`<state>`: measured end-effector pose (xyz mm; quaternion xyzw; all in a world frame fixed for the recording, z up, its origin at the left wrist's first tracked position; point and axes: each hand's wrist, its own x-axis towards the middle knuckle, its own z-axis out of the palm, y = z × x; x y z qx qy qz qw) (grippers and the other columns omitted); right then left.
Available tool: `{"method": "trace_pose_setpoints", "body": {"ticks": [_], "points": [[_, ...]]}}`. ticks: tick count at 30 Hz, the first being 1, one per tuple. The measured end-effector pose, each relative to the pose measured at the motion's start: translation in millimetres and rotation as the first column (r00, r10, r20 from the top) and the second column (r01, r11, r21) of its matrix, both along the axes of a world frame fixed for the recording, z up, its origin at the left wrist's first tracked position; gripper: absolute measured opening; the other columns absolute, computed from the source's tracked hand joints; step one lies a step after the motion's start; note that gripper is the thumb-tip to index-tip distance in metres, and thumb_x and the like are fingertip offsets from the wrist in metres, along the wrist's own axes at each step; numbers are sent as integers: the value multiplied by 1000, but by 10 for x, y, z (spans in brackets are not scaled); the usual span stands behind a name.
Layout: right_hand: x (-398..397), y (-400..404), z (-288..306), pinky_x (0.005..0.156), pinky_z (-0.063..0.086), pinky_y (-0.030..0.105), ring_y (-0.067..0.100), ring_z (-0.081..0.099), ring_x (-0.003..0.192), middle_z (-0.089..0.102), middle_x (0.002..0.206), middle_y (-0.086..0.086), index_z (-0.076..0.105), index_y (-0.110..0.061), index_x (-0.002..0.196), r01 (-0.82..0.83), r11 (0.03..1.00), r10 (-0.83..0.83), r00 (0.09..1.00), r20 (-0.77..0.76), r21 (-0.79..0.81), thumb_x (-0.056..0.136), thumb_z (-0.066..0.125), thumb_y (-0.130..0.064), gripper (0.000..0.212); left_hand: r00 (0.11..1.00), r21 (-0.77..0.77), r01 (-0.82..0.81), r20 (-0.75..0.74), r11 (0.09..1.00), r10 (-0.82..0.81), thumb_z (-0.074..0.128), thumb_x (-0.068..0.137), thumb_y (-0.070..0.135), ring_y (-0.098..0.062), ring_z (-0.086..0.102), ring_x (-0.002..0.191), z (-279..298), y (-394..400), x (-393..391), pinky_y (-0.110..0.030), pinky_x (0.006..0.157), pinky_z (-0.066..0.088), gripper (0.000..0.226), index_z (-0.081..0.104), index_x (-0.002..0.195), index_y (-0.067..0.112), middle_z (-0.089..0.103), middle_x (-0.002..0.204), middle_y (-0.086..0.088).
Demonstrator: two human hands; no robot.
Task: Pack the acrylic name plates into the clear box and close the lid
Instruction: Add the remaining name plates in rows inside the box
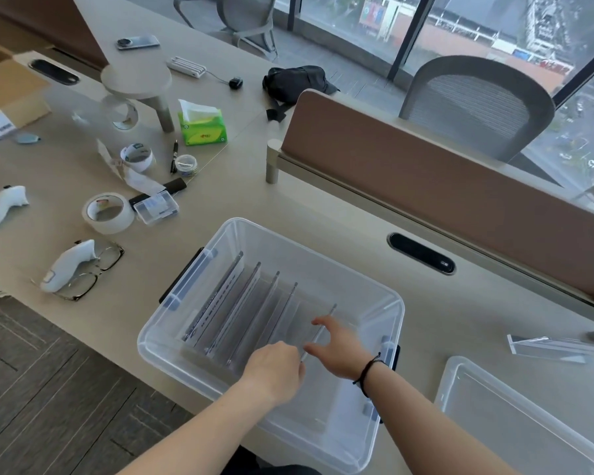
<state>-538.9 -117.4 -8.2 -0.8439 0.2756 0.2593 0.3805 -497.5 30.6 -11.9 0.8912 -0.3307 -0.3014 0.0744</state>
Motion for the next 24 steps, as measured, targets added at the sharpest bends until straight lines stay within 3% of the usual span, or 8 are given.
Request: {"method": "trace_pose_setpoints", "body": {"ticks": [5,8,10,11,13,15,24], "points": [[-95,196,-38,86,49,29,25,60,119,42,151,9,-9,-38,152,123,991,-124,992,20,47,90,64,-27,96,997,-14,-30,-65,999,29,41,97,29,-33,66,91,22,-42,3,-36,72,50,31,65,92,11,69,94,-13],[-87,248,-78,68,47,18,17,68,93,36,155,10,-24,-36,149,257,960,-261,965,16,114,91,63,-21,106,992,-23,-42,-121,999,39,44,95,31,-34,66,86,18,-51,14,-33,64,47,27,54,75,17,69,88,-13],[-65,243,-105,57,46,15,9,62,75,35,155,10,-25,-38,148,303,939,-309,951,12,162,90,65,-19,108,989,-25,-63,-138,998,59,46,94,36,-33,66,82,2,-51,28,-33,62,47,29,49,72,18,69,86,-12],[-51,242,-105,58,48,16,9,61,76,35,155,9,-23,-38,149,315,932,-322,947,8,179,90,66,-19,109,987,-26,-74,-146,997,69,46,94,37,-32,66,82,0,-48,36,-34,63,48,29,49,73,18,69,86,-11],[-18,246,-104,76,56,26,17,66,93,34,156,8,-21,-36,150,348,914,-354,935,-7,207,89,67,-17,108,985,-30,-88,-153,996,82,46,95,39,-31,66,81,3,-42,52,-34,64,50,29,51,75,18,68,85,-10],[19,252,-126,90,56,36,23,65,106,33,157,7,-18,-34,151,362,907,-365,931,-27,214,88,66,-16,107,984,-36,-97,-155,995,90,46,94,39,-30,66,78,7,-35,69,-34,61,49,32,49,70,18,66,79,-8],[165,350,-275,97,52,44,28,48,131,33,156,9,17,-19,152,397,885,-392,917,-71,244,87,66,-10,82,977,-39,-149,-160,988,141,51,88,32,-32,66,77,1,42,170,-31,57,43,34,39,59,21,67,77,-10]]}}
